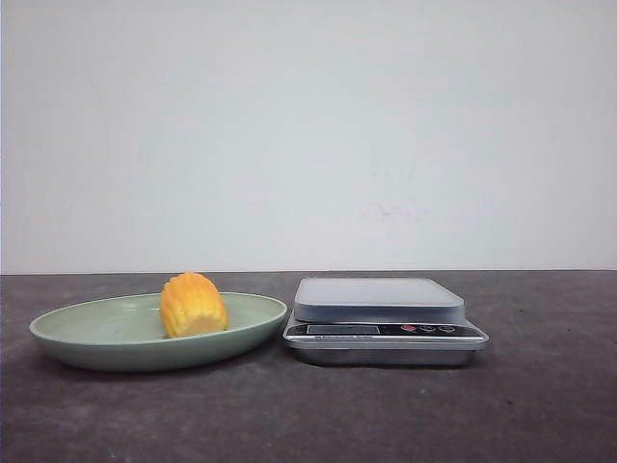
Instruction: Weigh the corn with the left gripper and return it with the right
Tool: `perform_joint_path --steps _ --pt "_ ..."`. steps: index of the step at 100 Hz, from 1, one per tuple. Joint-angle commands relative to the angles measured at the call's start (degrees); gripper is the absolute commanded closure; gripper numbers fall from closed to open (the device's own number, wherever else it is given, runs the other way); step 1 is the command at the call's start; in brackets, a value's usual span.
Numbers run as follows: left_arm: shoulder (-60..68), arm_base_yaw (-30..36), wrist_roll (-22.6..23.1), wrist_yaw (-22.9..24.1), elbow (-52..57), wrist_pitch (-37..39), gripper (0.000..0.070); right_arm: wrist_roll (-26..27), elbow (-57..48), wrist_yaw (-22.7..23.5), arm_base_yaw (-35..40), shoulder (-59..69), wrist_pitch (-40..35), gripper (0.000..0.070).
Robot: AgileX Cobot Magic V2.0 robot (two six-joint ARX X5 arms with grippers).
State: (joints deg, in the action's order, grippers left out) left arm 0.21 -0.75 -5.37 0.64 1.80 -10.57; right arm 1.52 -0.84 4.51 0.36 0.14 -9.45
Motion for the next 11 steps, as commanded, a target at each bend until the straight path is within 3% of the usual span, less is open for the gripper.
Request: perform_joint_path --steps 1,11 --pt "-0.02 -0.13 -0.26 -0.26 -1.01 -0.22 0.0697 -0.02 0.09 -0.02 0.0 0.07 0.44 0.0689" --pt "-0.02 -0.13 -0.26 -0.26 -1.01 -0.22 0.0697 -0.02 0.09 -0.02 0.0 0.07 0.44 0.0689"
